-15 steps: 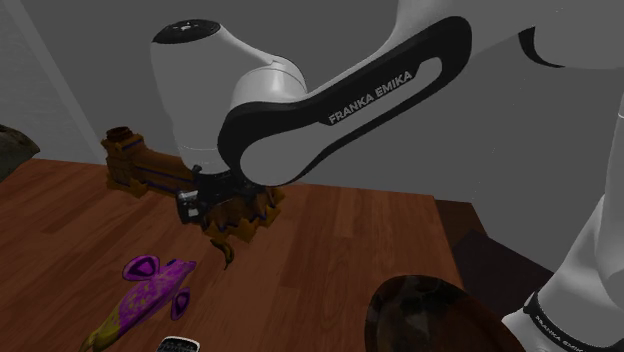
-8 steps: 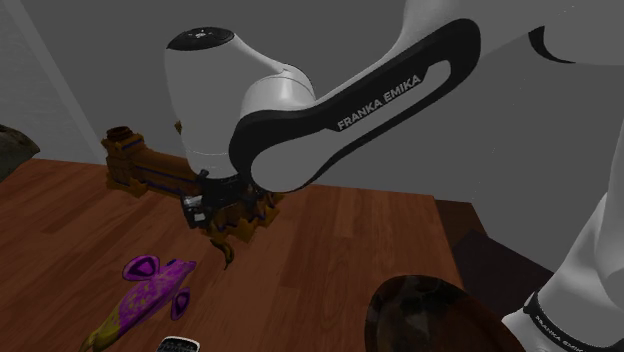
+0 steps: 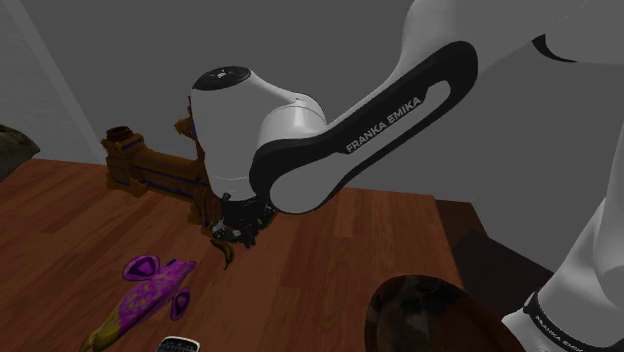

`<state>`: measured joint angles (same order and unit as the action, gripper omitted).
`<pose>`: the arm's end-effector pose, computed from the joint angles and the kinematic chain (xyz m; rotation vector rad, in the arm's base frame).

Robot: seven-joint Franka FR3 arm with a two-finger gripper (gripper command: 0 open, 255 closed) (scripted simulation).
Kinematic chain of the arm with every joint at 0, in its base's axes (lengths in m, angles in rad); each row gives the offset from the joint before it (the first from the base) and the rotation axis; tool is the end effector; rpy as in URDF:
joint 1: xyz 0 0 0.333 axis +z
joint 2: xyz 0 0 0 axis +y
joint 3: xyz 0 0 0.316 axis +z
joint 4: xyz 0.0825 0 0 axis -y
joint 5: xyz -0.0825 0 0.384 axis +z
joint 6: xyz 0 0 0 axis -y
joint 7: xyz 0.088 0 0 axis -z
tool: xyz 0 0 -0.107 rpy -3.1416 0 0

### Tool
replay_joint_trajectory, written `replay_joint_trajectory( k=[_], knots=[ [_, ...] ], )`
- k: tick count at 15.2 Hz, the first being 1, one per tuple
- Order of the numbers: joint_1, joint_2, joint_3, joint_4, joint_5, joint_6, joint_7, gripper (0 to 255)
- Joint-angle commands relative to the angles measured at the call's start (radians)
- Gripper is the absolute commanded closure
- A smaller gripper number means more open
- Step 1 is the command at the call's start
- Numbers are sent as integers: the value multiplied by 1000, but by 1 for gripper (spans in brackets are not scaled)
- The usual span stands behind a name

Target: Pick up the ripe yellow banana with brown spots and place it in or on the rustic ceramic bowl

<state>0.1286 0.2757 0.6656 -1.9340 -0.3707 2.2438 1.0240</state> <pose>0.4514 0.4162 0.3819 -3.1276 0.0612 -0.2665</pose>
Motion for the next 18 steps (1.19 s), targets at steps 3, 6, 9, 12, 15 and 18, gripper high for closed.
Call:
replay_joint_trajectory(
  k=[3, 6, 9, 12, 15, 18],
  knots=[
    [37, 89, -20, 133, -42, -80, 15, 255],
    [39, 81, -12, 128, -33, -114, 13, 0],
    [111, 122, -37, 254, 76, -244, 359, 0],
    [145, 155, -55, 317, 122, -284, 526, 0],
    [147, 167, -59, 293, 113, -249, 533, 0],
    [149, 181, -65, 272, 102, -216, 539, 0]
  ],
)
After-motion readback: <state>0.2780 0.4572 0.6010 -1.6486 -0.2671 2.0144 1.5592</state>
